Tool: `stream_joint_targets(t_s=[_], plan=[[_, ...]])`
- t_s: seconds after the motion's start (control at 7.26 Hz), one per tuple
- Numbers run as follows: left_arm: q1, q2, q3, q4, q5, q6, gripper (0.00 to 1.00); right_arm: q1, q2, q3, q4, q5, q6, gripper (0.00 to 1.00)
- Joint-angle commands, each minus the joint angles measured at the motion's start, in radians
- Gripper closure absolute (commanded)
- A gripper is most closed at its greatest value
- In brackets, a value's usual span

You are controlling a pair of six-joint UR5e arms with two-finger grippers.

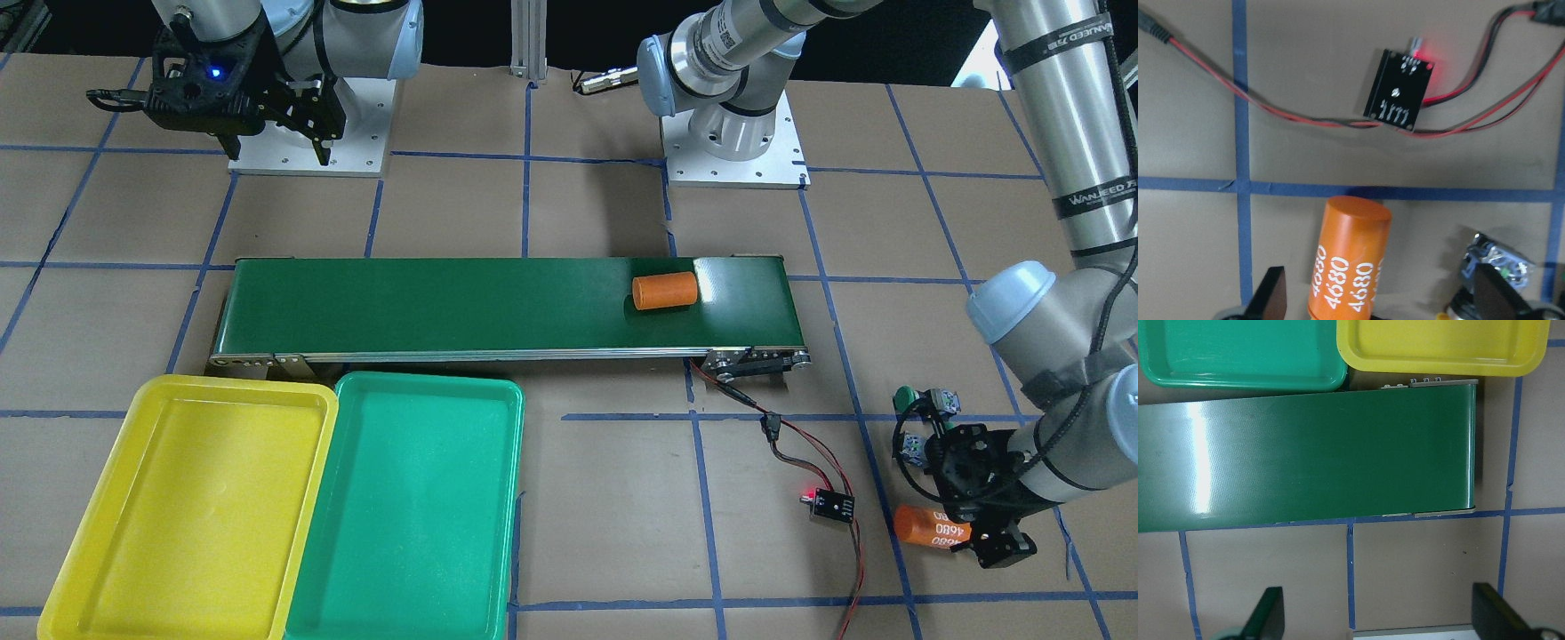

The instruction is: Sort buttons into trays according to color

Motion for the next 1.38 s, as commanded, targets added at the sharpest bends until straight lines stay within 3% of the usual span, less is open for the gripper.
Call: stream_joint_targets(t_s=[0.0,0.28,0.55,0.69,0.96,1.1,1.24], plan=[[0.003,-0.039,0.003,0.050,-0.008,0.004,0.00,0.000,-0.005,-0.001,0.004,0.002,-0.001,0.00],[0.004,-0.056,-0.012,0.078,-0.010,0.024,0.25,0.003,-0.006,-0.001,0.008,0.017,-0.001,0.00],[0.001,-0.063,-0.019,0.098,-0.017,0.018,0.81,0.003,0.000,-0.001,-0.003,0.017,-0.002,0.00],[0.003,-0.057,-0.029,0.098,-0.019,0.006,0.88,0.003,0.002,-0.001,0.006,0.008,-0.002,0.00],[-0.005,0.002,-0.087,0.091,-0.016,-0.086,0.92,0.003,0.000,-0.001,0.008,0.013,-0.002,0.00],[-0.009,0.091,-0.126,0.075,-0.007,-0.091,0.92,0.003,0.001,-0.001,-0.008,0.007,-0.001,0.00],[-0.014,0.196,-0.178,-0.034,-0.019,-0.097,0.92,0.003,0.002,-0.001,-0.011,0.019,0.002,0.00]])
